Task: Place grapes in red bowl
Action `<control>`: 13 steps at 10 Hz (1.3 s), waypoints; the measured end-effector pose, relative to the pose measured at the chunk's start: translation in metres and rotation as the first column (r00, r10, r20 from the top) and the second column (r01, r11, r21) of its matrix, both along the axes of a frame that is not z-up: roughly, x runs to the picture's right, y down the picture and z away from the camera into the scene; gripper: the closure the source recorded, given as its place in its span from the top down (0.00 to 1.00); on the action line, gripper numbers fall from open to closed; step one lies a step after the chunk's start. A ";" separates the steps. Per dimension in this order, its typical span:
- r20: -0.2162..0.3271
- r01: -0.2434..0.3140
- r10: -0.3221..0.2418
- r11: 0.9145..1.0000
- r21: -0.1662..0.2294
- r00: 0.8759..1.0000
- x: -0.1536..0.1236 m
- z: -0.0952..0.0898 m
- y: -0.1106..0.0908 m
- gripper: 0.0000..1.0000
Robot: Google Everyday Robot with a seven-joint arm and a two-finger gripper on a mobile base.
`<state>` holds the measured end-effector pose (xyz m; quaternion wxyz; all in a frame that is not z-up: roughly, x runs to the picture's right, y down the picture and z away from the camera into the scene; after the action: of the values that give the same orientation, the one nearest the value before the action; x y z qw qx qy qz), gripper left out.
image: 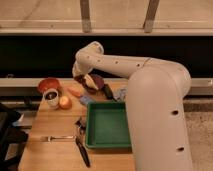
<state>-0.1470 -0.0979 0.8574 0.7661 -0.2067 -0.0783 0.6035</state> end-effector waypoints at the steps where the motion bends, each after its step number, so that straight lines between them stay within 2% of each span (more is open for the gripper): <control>1: 0.021 0.022 -0.021 1.000 -0.001 1.000 -0.014 0.005 -0.001 0.00; 3: 0.084 0.074 -0.074 0.997 0.001 0.994 -0.061 0.019 -0.009 0.00; 5: 0.158 0.121 -0.121 0.993 0.004 0.980 -0.107 0.031 -0.012 0.00; 8: 0.269 0.167 -0.162 0.986 0.006 0.949 -0.152 0.042 -0.009 0.00; 10: 0.338 0.196 -0.185 0.981 0.001 0.923 -0.182 0.050 -0.003 0.00; 12: 0.397 0.209 -0.190 0.978 -0.005 0.898 -0.199 0.051 0.003 0.00; 13: 0.406 0.207 -0.187 0.978 -0.005 0.895 -0.198 0.052 0.003 0.02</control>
<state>-0.3455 -0.0953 0.9098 0.7854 -0.3517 -0.1985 0.4691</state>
